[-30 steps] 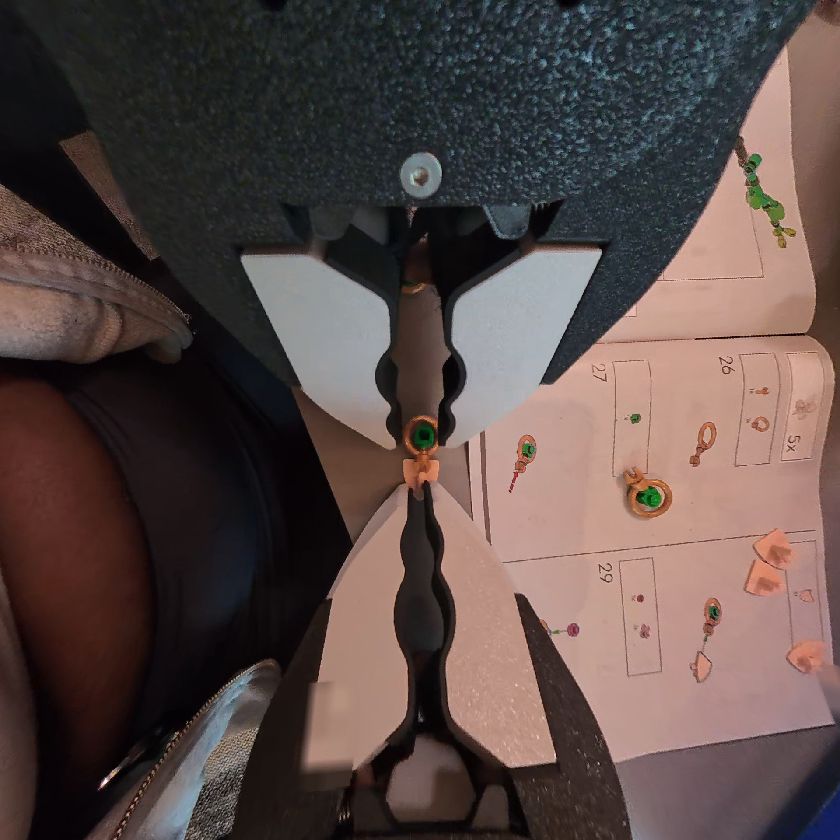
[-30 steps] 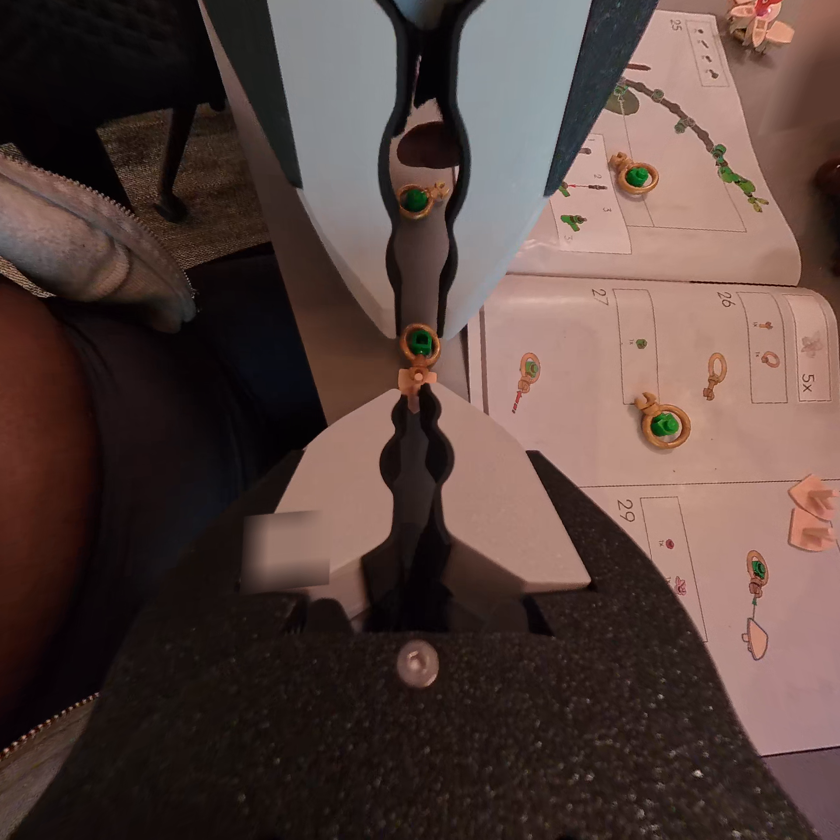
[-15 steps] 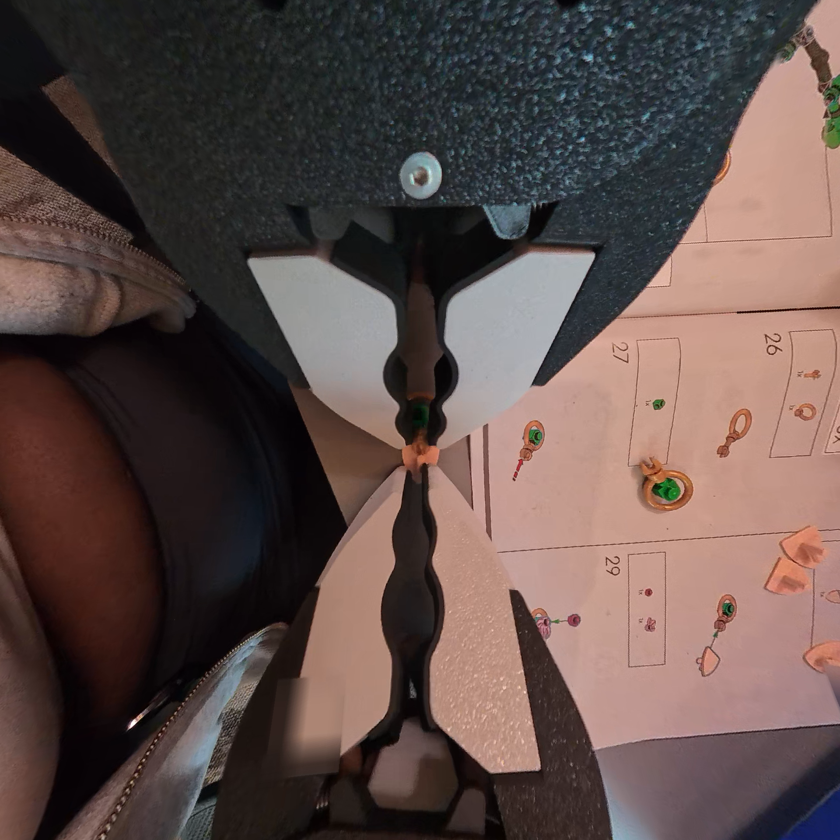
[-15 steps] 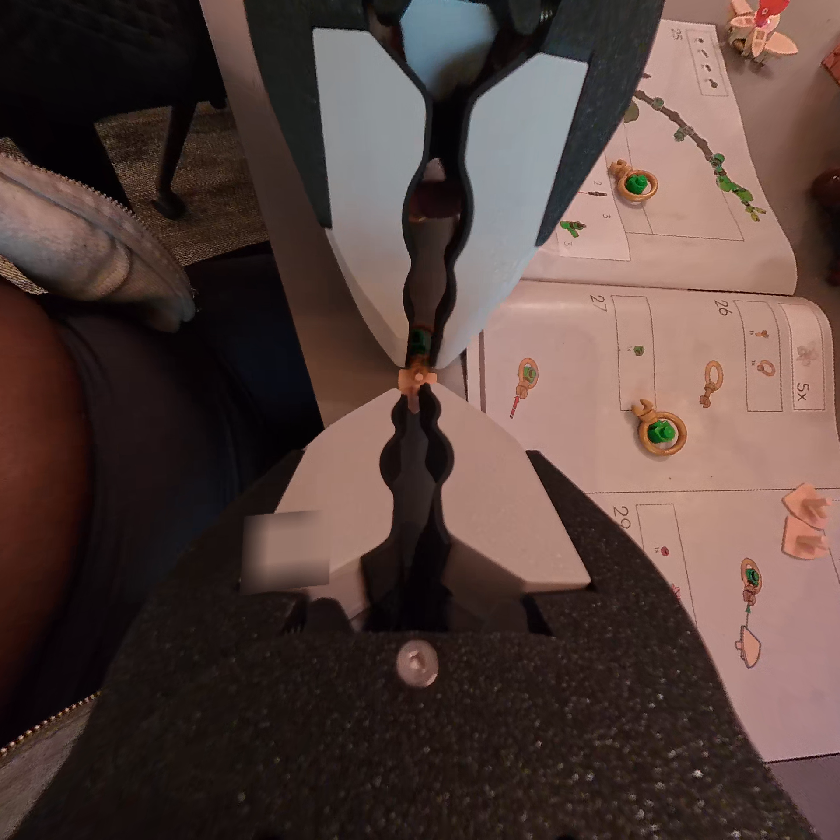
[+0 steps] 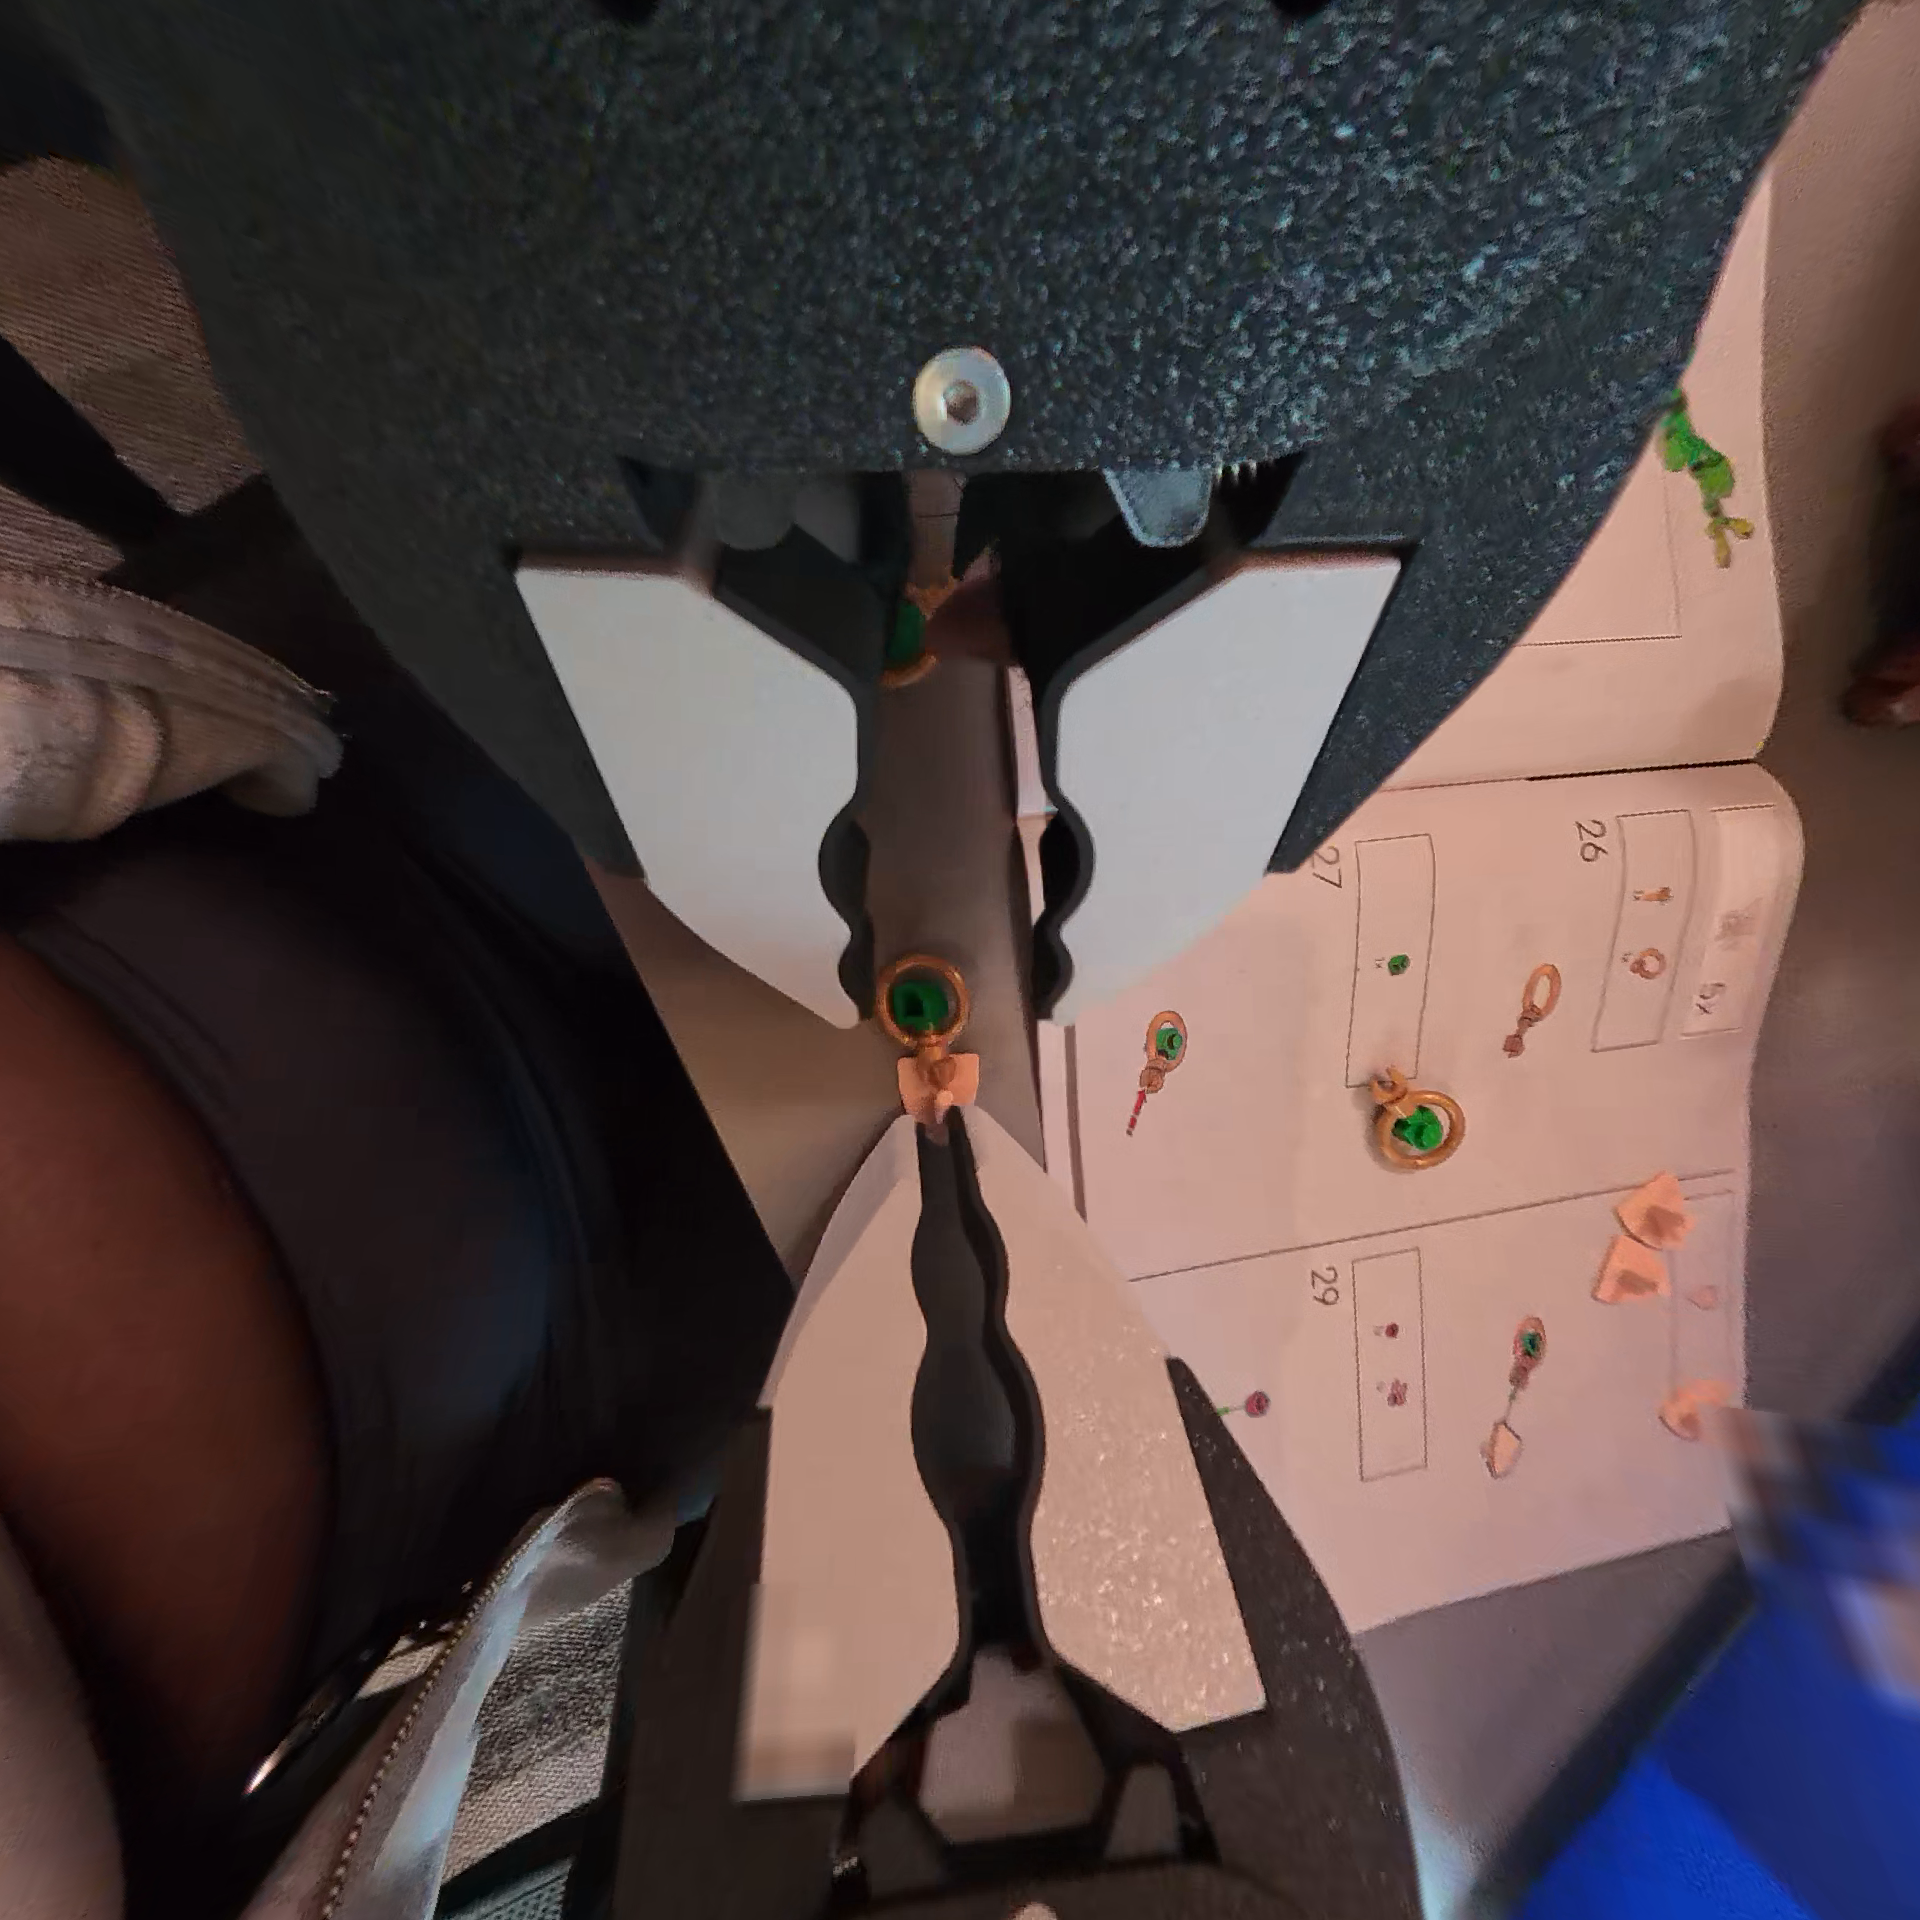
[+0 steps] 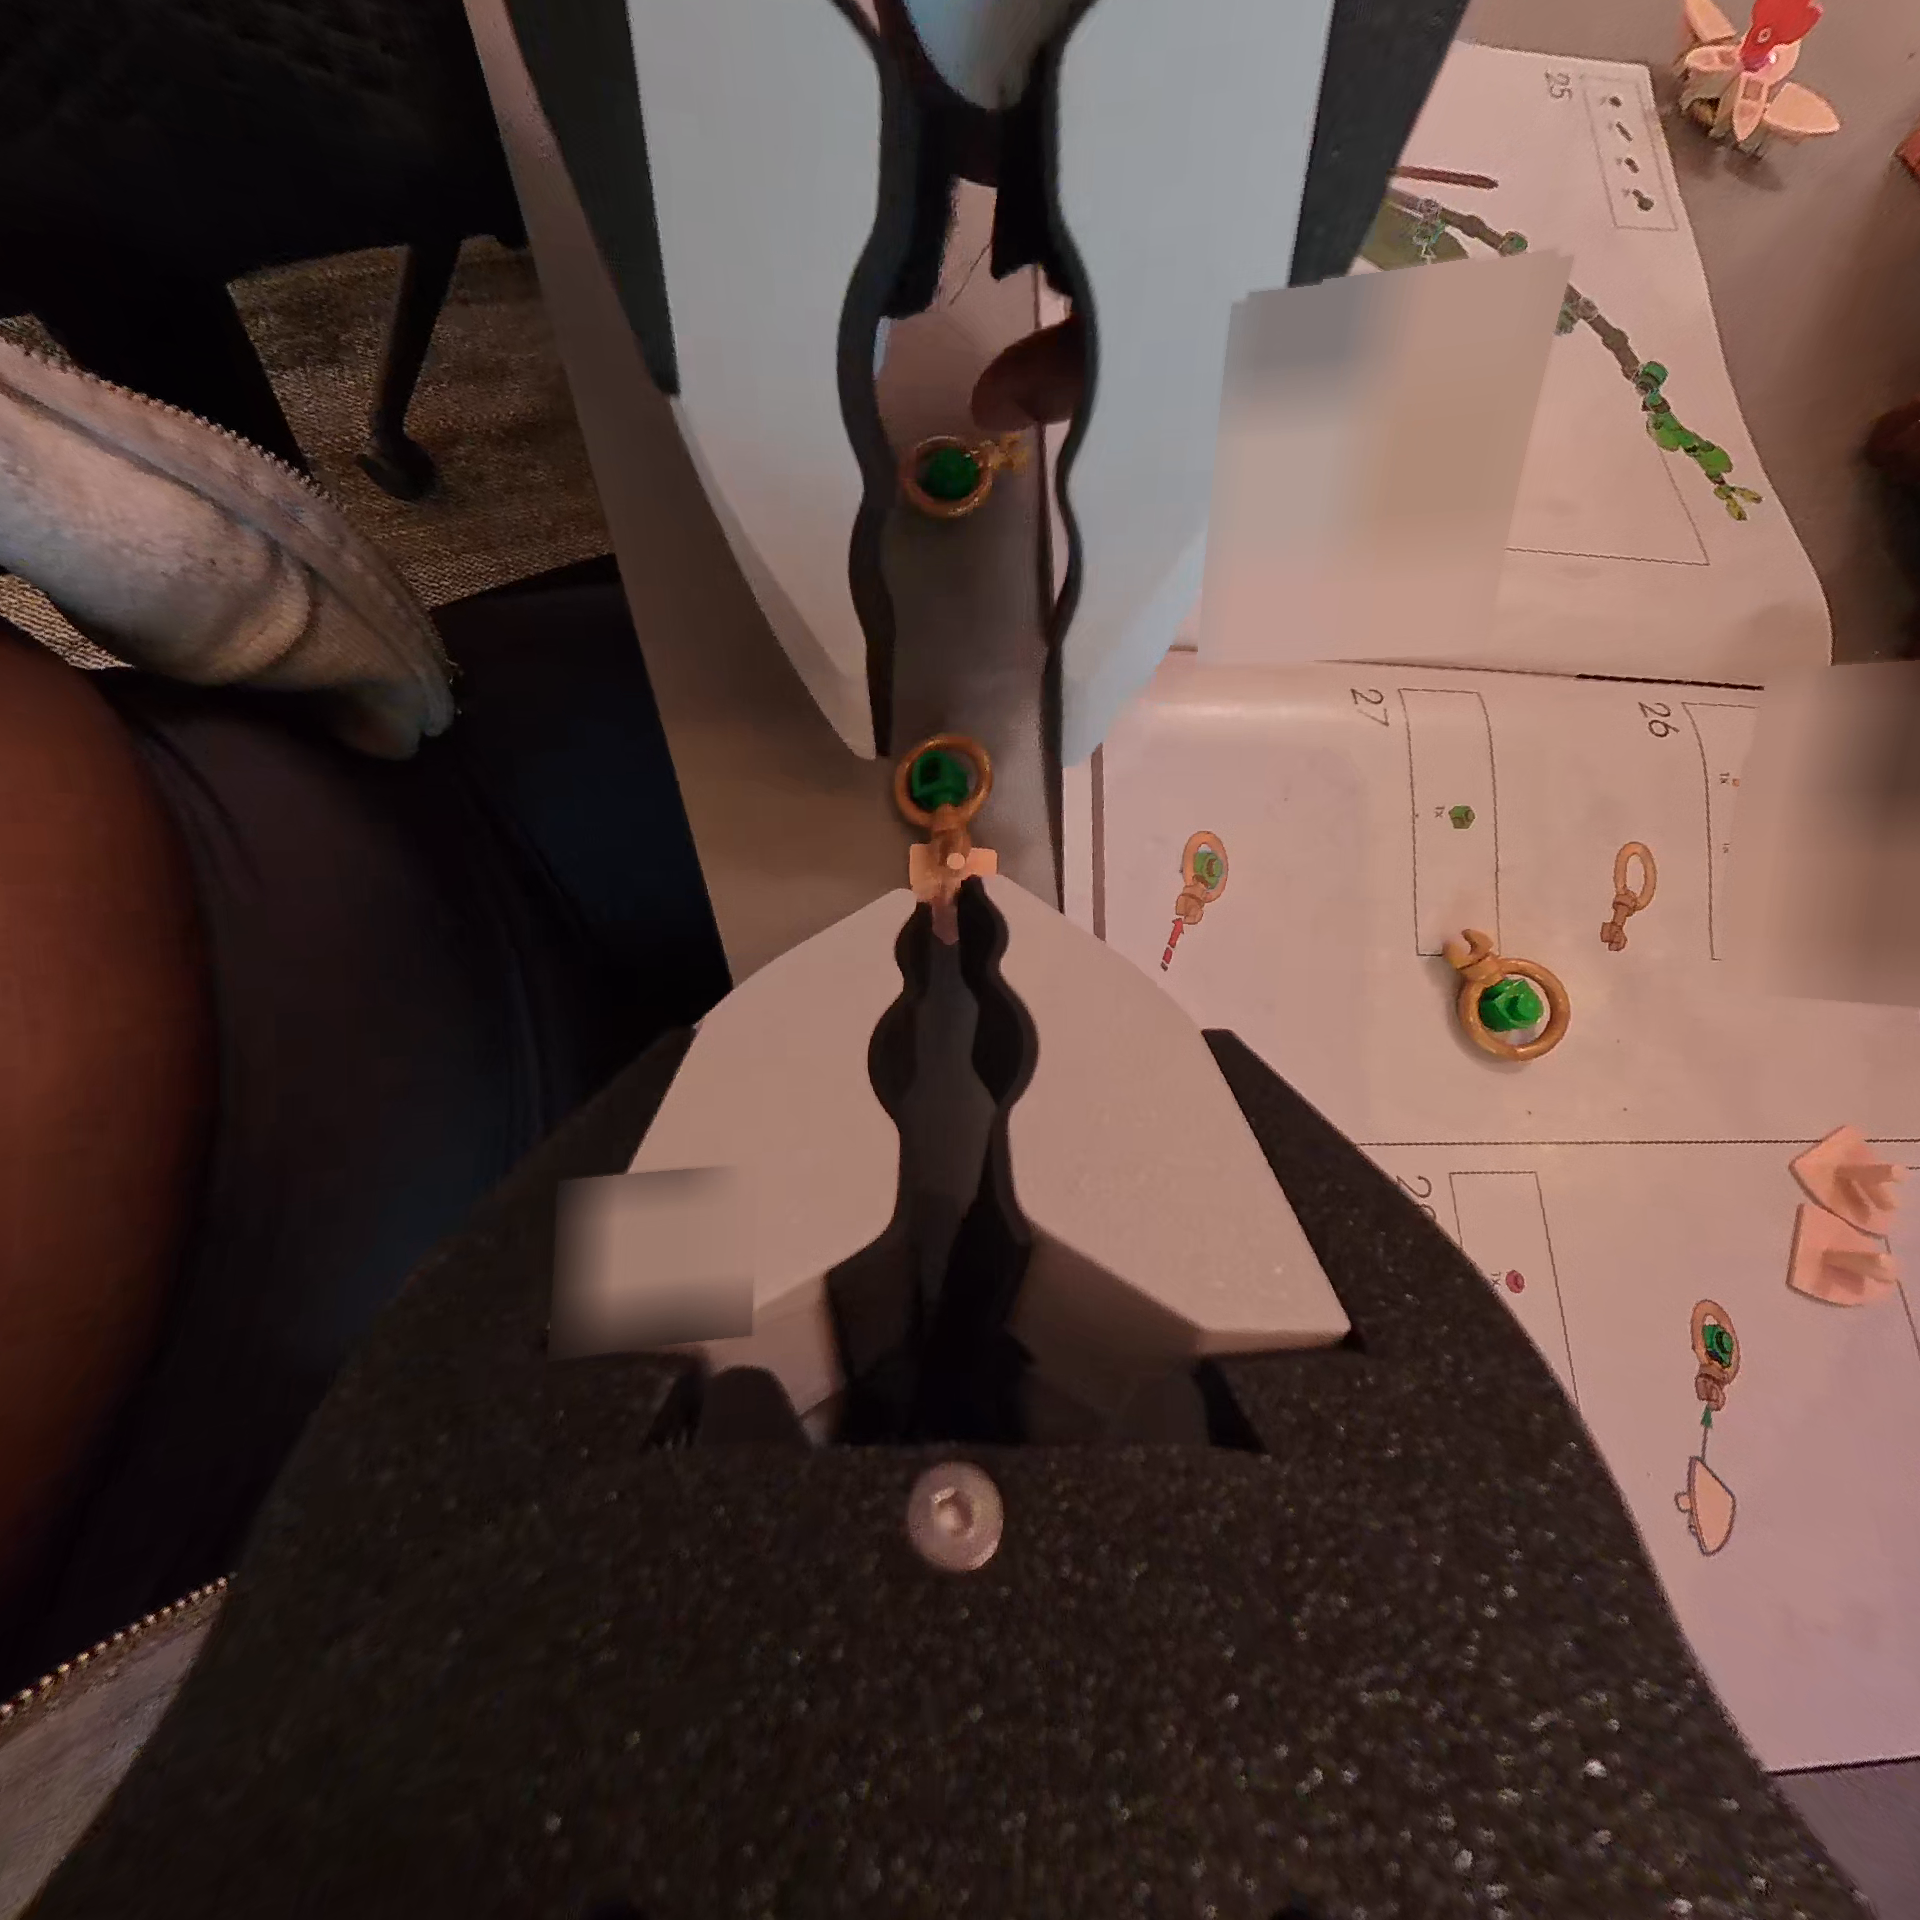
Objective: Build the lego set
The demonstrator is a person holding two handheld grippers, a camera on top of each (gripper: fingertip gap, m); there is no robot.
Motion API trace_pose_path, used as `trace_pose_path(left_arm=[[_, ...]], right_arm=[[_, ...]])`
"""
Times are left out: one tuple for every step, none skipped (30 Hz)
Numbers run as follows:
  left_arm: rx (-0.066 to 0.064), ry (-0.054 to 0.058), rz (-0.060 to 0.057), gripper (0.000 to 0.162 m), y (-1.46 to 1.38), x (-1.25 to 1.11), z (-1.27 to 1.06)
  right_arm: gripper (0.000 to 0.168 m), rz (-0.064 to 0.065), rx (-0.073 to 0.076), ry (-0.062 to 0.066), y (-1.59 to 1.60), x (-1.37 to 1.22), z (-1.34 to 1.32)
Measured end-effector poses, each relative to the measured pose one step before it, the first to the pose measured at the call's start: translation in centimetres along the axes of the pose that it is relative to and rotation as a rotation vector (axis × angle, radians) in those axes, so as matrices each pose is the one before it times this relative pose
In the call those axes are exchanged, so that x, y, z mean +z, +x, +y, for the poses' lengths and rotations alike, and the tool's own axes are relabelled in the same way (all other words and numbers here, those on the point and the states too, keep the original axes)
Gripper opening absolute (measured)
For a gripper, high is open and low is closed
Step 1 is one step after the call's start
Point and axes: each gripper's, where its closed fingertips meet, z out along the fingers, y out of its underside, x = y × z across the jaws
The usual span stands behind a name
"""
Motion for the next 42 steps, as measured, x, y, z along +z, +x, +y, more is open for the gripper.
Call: trace_pose_path(left_arm=[[0.0122,0.0030,-0.0156,0.027,0.018,0.072,-0.018],[0.0037,-0.0060,-0.0113,0.025,-0.018,0.102,0.106],[-0.0017,-0.0128,0.0004,0.025,0.082,0.128,0.228],[-0.0052,-0.0120,0.0015,0.025,0.055,0.160,0.238],[-0.0031,-0.0041,0.0002,0.025,0.024,0.126,0.153],[-0.0004,0.0077,0.0056,0.023,0.106,0.042,-0.043],[-0.0010,0.0074,0.0023,0.022,0.058,0.001,-0.070],[0.0005,-0.0010,0.0011,0.020,0.046,0.006,0.051],[0.0006,-0.0002,-0.0013,0.020,0.009,-0.016,0.045],[0.0008,0.0053,-0.0094,0.021,-0.093,-0.050,-0.017],[0.0026,0.0064,-0.0046,0.022,-0.032,-0.075,-0.029],[-0.0002,0.0020,0.0023,0.022,0.036,-0.018,0.013],[-0.0018,-0.0032,0.0014,0.021,0.005,0.077,0.089],[-0.0006,0.0021,0.0047,0.020,0.071,0.111,0.047],[-0.0033,0.0065,0.0069,0.018,0.072,0.082,-0.051],[-0.0051,0.0020,0.0030,0.018,0.005,0.017,-0.007],[-0.0032,0.0012,0.0019,0.018,-0.008,-0.015,-0.003],[-0.0038,0.0017,0.0017,0.018,-0.014,-0.002,-0.003],[-0.0075,0.0017,0.0028,0.018,-0.024,0.000,-0.007],[-0.0089,0.0013,0.0041,0.018,-0.013,0.021,-0.012],[-0.0137,0.0008,0.0063,0.017,0.017,0.007,-0.019],[-0.0231,0.0007,0.0099,0.017,0.056,-0.013,-0.047],[-0.0247,0.0017,0.0141,0.017,0.090,-0.014,-0.038],[-0.0212,0.0010,0.0141,0.017,0.082,0.011,-0.031],[-0.0213,-0.0026,0.0099,0.017,0.014,0.012,-0.006],[-0.0236,-0.0046,0.0087,0.017,-0.004,-0.002,0.012],[-0.0253,-0.0042,0.0090,0.017,0.003,-0.001,-0.001],[-0.0285,-0.0037,0.0100,0.017,-0.025,-0.019,-0.008],[-0.0375,-0.0049,0.0134,0.017,-0.007,-0.011,0.014],[-0.0447,-0.0083,0.0186,0.017,0.048,0.006,0.033],[-0.0360,-0.0126,0.0190,0.017,0.074,0.008,0.010],[-0.0152,-0.0166,0.0093,0.017,0.035,0.012,0.015],[0.0018,-0.0191,-0.0001,0.017,-0.008,0.025,0.009],[0.0054,-0.0194,-0.0030,0.017,0.002,0.019,0.009],[0.0006,-0.0167,-0.0013,0.018,-0.004,0.016,0.001],[-0.0018,-0.0112,0.0029,0.017,-0.007,0.028,0.002],[-0.0017,-0.0065,0.0071,0.017,-0.016,0.020,0.005],[-0.0037,-0.0060,0.0088,0.017,-0.010,0.031,-0.007],[-0.0028,-0.0088,0.0063,0.017,0.019,-0.014,0.010],[0.0038,-0.0113,0.0010,0.017,0.028,-0.026,0.010],[0.0052,-0.0131,-0.0024,0.017,-0.006,0.030,-0.001],[0.0027,-0.0144,-0.0023,0.017,0.008,0.029,-0.005]], right_arm=[[0.006,-0.0017,-0.0003,-0.0012,0.009,0.027,-0.012],[0.006,-0.0015,0.0014,-0.0020,0.028,0.020,0.003],[0.006,-0.0010,0.0015,-0.0015,0.047,0.037,-0.015],[0.006,-0.0009,0.0007,-0.0010,0.015,0.006,0.005],[0.006,-0.0003,0.0007,-0.0014,-0.005,0.019,0.007],[0.006,0.0005,-0.0003,-0.0012,-0.002,0.002,-0.036],[0.006,0.0003,0.0015,-0.0014,0.012,0.012,-0.014],[0.006,-0.0004,0.0038,-0.0011,-0.006,0.006,-0.009],[0.006,-0.0008,0.0029,-0.0006,0.020,0.014,0.011],[0.006,-0.0005,0.0016,-0.0004,0.003,0.010,0.009],[0.006,-0.0008,0.0006,-0.0008,0.050,0.041,0.002],[0.006,-0.0013,0.0011,-0.0013,-0.012,-0.016,-0.002],[0.006,-0.0015,0.0002,-0.0018,0.025,0.014,0.004],[0.006,-0.0014,-0.0004,-0.0013,0.041,0.037,0.007],[0.006,-0.0012,-0.0001,-0.0012,0.000,-0.008,-0.010],[0.006,-0.0008,0.0008,-0.0007,0.009,0.015,-0.007],[0.006,-0.0006,0.0013,-0.0001,0.025,0.011,-0.005],[0.006,0.0003,0.0001,0.0000,0.026,0.034,-0.002],[0.006,0.0007,-0.0012,-0.0005,-0.002,-0.003,0.004],[0.006,0.0015,-0.0017,-0.0013,-0.016,-0.005,-0.006],[0.006,0.0020,-0.0022,0.0000,-0.045,-0.008,-0.030],[0.006,0.0020,-0.0021,0.0006,-0.039,-0.005,-0.022],[0.005,0.0007,-0.0007,0.0007,-0.018,-0.014,-0.009],[0.005,0.0003,0.0007,0.0023,0.026,0.045,-0.053],[0.006,0.0040,0.0000,-0.0007,-0.039,-0.014,0.006],[0.005,0.0055,-0.0024,-0.0018,-0.005,0.008,-0.022],[0.006,0.0069,-0.0082,-0.0035,-0.018,-0.017,0.014],[0.005,0.0101,-0.0133,-0.0048,0.012,-0.028,0.063],[0.004,0.0137,-0.0179,-0.0023,0.013,-0.024,0.010],[0.004,0.0147,-0.0237,0.0001,0.023,-0.012,-0.010],[0.006,0.0138,-0.0241,0.0007,0.022,0.024,-0.058],[0.006,0.0141,-0.0247,-0.0012,-0.005,-0.009,-0.024],[0.004,0.0145,-0.0241,-0.0014,0.008,0.006,-0.033],[0.004,0.0108,-0.0187,-0.0014,0.010,-0.009,-0.011],[0.004,0.0086,-0.0193,0.0004,-0.023,-0.014,-0.014],[0.004,0.0056,-0.0259,0.0038,-0.027,-0.036,-0.026],[0.002,0.0038,-0.0301,0.0053,-0.026,-0.028,-0.041],[0.002,0.0053,-0.0253,0.0007,0.001,0.006,-0.019],[0.002,0.0003,-0.0155,-0.0018,0.013,0.015,0.000],[0.002,-0.0079,-0.0036,-0.0023,0.010,0.027,0.004],[0.002,-0.0110,-0.0087,-0.0017,-0.023,0.000,-0.004],[0.002,-0.0069,-0.0177,-0.0032,-0.003,0.004,0.007]])
